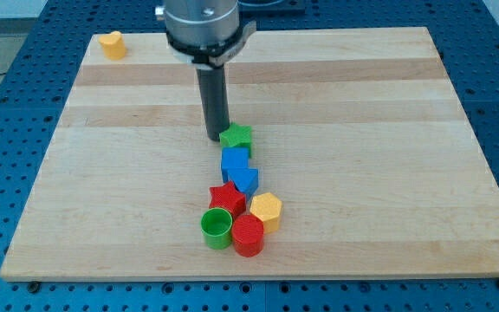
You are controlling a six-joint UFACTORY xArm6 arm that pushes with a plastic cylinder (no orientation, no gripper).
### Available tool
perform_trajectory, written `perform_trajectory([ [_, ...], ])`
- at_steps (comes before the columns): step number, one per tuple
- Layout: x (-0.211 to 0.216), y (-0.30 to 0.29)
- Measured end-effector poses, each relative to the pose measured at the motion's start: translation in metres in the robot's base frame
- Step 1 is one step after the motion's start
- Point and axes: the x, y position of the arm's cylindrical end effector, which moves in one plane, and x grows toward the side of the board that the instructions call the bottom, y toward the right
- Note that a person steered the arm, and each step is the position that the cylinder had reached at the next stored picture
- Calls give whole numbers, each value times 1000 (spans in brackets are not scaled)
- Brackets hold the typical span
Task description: Slightly move the yellow heart downwards
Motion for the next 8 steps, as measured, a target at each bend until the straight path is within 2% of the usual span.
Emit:
perform_trajectory([
  [1,29,-9],
  [2,18,-28],
  [3,-17,-106],
  [4,-96,-210],
  [5,-127,-240],
  [6,-178,-239],
  [7,-247,-239],
  [8,-242,-189],
])
